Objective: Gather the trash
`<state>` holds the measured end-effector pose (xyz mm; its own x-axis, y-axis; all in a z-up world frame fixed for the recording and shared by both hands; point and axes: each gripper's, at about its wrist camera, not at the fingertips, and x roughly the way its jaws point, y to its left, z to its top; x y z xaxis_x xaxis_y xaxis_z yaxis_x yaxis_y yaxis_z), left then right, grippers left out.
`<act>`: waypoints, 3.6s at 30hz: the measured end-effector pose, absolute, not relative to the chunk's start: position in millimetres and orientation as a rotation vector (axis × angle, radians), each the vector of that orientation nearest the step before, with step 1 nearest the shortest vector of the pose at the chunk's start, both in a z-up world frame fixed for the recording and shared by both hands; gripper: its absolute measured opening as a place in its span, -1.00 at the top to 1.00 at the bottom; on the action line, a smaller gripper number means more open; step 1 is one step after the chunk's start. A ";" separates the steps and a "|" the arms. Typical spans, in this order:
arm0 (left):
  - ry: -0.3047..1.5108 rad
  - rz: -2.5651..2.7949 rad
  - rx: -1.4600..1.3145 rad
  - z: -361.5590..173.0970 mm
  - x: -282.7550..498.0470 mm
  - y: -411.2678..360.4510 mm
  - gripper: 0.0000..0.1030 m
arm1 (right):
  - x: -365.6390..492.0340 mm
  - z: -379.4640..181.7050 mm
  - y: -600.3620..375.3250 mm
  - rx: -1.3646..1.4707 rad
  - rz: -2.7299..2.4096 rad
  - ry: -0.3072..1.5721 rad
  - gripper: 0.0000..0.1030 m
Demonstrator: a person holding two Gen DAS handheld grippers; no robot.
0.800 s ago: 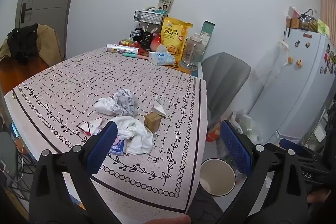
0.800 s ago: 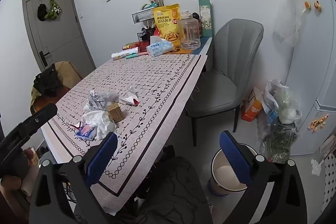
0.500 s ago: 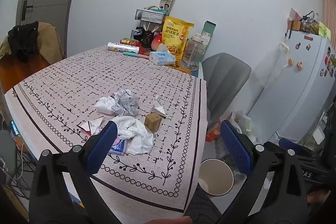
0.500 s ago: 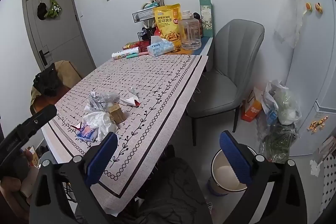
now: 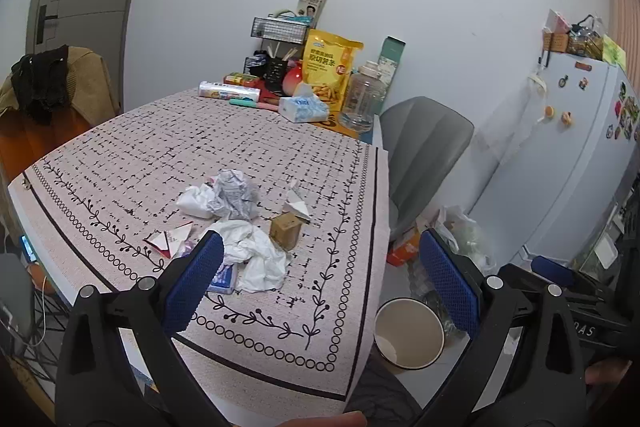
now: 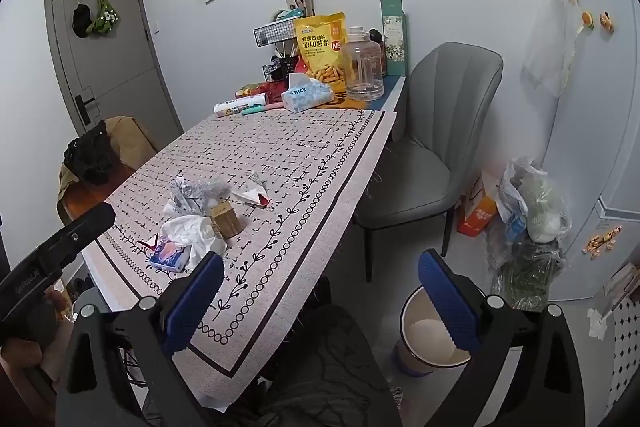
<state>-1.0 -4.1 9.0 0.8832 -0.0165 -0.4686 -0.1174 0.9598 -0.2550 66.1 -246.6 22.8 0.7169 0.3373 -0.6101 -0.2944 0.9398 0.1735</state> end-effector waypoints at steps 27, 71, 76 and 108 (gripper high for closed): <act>0.485 0.021 -0.258 15.5 3.5 -13.9 -0.88 | 71.7 24.5 -251.2 0.068 0.302 0.680 -0.85; 0.546 0.056 -0.324 -16.2 21.0 20.7 -0.88 | 95.6 3.0 -221.5 0.085 0.326 0.686 -0.85; 0.587 0.142 -0.348 -32.5 31.6 42.3 -0.88 | 109.8 -8.5 -199.2 0.063 0.353 0.684 -0.85; 0.746 0.263 -0.458 -102.6 63.8 138.9 -0.88 | 186.8 -84.2 -57.9 0.002 0.736 0.944 -0.18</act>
<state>63.8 138.9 -102.6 0.7085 0.0692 -0.7023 -0.3874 0.8700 -0.3050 186.8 -57.9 -84.2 0.3647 0.5733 -0.7337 -0.5720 0.7597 0.3093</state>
